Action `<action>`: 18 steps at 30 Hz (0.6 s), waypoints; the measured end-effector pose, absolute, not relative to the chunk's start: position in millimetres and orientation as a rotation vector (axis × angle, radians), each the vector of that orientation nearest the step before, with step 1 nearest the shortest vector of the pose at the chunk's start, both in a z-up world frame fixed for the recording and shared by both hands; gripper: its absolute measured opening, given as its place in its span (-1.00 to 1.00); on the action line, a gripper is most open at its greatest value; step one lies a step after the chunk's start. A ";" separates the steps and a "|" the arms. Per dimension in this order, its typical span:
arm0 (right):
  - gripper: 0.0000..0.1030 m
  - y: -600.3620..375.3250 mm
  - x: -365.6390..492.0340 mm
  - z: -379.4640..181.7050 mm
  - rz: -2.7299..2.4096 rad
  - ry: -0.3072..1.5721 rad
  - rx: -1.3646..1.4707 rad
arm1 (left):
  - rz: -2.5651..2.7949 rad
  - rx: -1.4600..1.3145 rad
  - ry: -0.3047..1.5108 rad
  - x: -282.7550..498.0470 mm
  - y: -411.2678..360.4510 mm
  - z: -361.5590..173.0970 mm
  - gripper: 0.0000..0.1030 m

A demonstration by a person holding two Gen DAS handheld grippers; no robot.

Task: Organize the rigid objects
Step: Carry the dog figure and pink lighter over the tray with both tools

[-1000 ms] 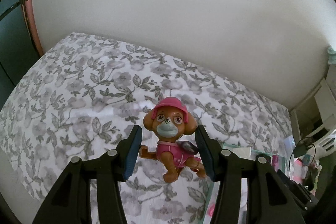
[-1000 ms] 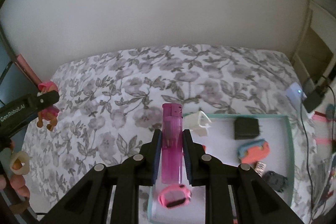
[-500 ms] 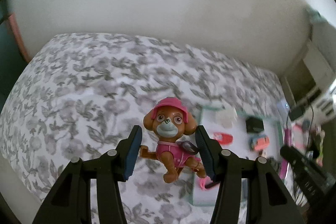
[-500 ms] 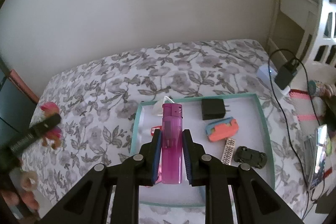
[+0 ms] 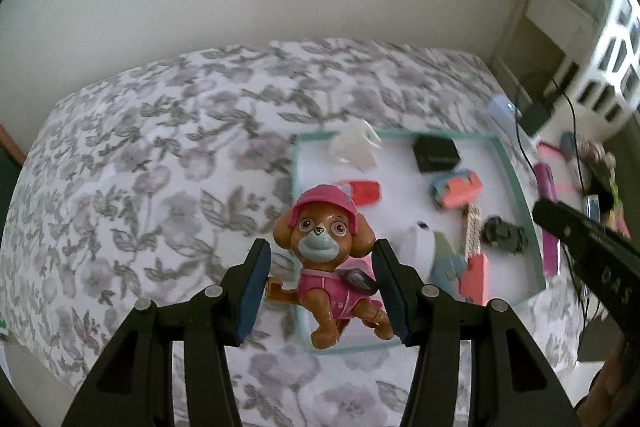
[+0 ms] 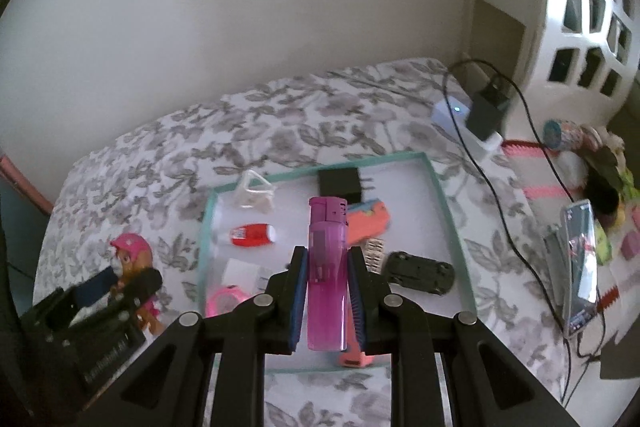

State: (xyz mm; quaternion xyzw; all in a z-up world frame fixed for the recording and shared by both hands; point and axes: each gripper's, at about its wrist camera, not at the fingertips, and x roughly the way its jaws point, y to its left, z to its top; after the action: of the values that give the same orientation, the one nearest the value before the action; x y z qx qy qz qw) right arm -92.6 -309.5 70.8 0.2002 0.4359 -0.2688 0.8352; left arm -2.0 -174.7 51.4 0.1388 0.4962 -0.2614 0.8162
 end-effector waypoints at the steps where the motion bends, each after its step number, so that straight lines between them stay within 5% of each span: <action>1: -0.59 -312.0 -95.0 68.4 -0.577 0.928 0.430 | -0.565 0.307 1.062 -5.4 -178.0 49.0 0.05; 18: -0.58 -347.7 -101.6 1.7 -0.614 1.117 0.536 | -0.598 0.473 1.176 -36.1 -222.6 -10.9 0.06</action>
State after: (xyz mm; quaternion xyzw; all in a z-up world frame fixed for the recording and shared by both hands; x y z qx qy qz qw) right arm -101.6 -347.7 1.7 0.2472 0.5149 -0.2831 0.7705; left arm -36.1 -222.6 -10.9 0.2175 0.5409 -0.2752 0.7645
